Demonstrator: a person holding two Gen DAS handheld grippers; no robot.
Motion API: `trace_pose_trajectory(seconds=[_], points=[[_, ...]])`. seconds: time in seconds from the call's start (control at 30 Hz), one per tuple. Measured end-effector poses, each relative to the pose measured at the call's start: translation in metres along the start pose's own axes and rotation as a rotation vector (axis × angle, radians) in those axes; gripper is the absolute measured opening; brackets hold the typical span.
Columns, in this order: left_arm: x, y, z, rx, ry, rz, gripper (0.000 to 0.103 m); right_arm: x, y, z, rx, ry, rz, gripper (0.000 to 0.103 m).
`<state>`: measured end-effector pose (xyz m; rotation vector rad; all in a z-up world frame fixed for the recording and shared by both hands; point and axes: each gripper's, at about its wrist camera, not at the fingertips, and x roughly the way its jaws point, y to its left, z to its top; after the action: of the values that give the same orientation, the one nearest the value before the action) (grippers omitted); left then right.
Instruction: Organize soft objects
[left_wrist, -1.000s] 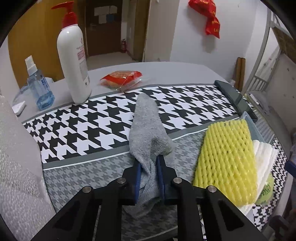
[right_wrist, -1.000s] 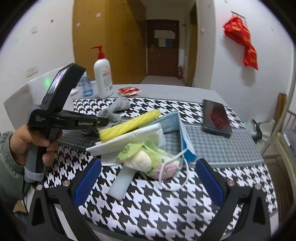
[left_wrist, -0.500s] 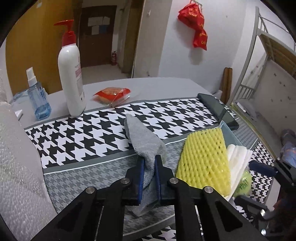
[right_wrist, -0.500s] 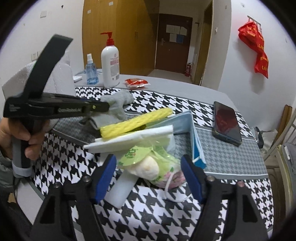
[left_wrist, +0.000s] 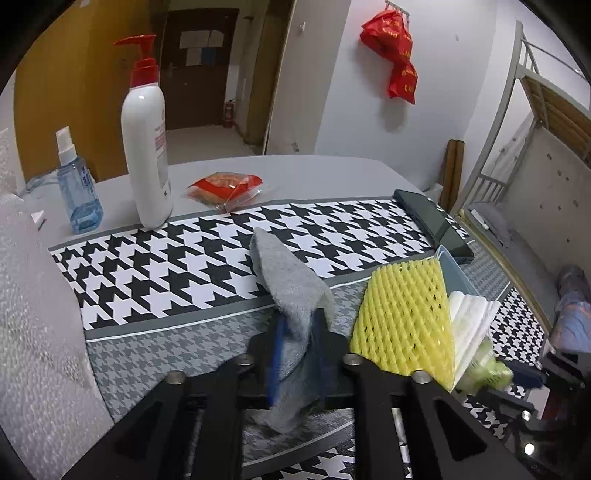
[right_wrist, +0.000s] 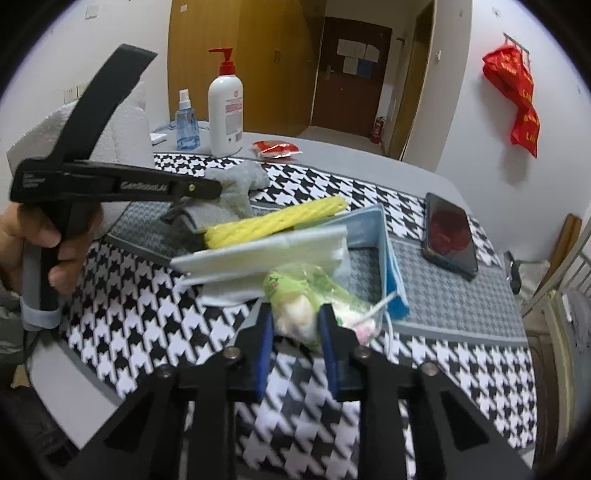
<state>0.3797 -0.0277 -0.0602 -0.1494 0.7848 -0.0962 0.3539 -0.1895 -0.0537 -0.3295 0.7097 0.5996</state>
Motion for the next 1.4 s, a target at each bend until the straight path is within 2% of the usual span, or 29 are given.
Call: trace_pose_trajectory(seconds=[0.03, 0.07, 0.23, 0.33, 0.57, 0.8, 0.87, 0.9, 0.93, 1.2, 1.3, 1.4], points=[[-0.001, 0.0, 0.0, -0.004, -0.005, 0.006, 0.05, -0.003, 0.0, -0.002, 0.008, 0.003, 0.006, 0.026], [-0.003, 0.001, 0.0, -0.008, -0.011, 0.006, 0.062, -0.008, 0.0, -0.004, 0.012, 0.003, 0.014, 0.025], [-0.008, 0.003, 0.001, -0.009, -0.028, 0.004, 0.064, -0.021, 0.005, -0.013, 0.017, 0.015, 0.009, 0.022], [-0.008, 0.005, 0.001, -0.02, -0.022, 0.013, 0.075, -0.035, 0.011, -0.021, 0.008, 0.02, 0.029, 0.021], [-0.01, 0.006, 0.001, -0.023, -0.021, 0.023, 0.076, -0.062, 0.021, -0.031, 0.0, 0.002, 0.065, 0.021], [-0.006, 0.007, 0.001, -0.02, -0.012, 0.024, 0.076, -0.058, 0.017, -0.047, 0.018, 0.044, 0.032, 0.022], [-0.005, 0.008, 0.001, -0.026, -0.013, 0.026, 0.076, -0.058, 0.017, -0.047, 0.011, 0.038, 0.003, 0.034], [-0.005, 0.008, 0.001, -0.028, -0.014, 0.026, 0.076, -0.058, 0.017, -0.047, 0.012, 0.036, -0.002, 0.053], [-0.005, 0.009, 0.001, -0.031, -0.017, 0.026, 0.076, -0.059, 0.016, -0.046, 0.022, 0.027, -0.003, 0.066], [-0.004, 0.01, 0.0, -0.024, -0.015, 0.038, 0.076, -0.064, 0.019, -0.033, 0.126, -0.054, 0.051, 0.077], [-0.004, 0.01, 0.0, -0.028, -0.019, 0.036, 0.076, -0.047, 0.021, -0.031, 0.155, -0.029, -0.016, 0.077], [-0.003, 0.01, -0.001, -0.027, -0.016, 0.039, 0.076, -0.031, 0.014, -0.031, 0.218, 0.0, -0.024, 0.077]])
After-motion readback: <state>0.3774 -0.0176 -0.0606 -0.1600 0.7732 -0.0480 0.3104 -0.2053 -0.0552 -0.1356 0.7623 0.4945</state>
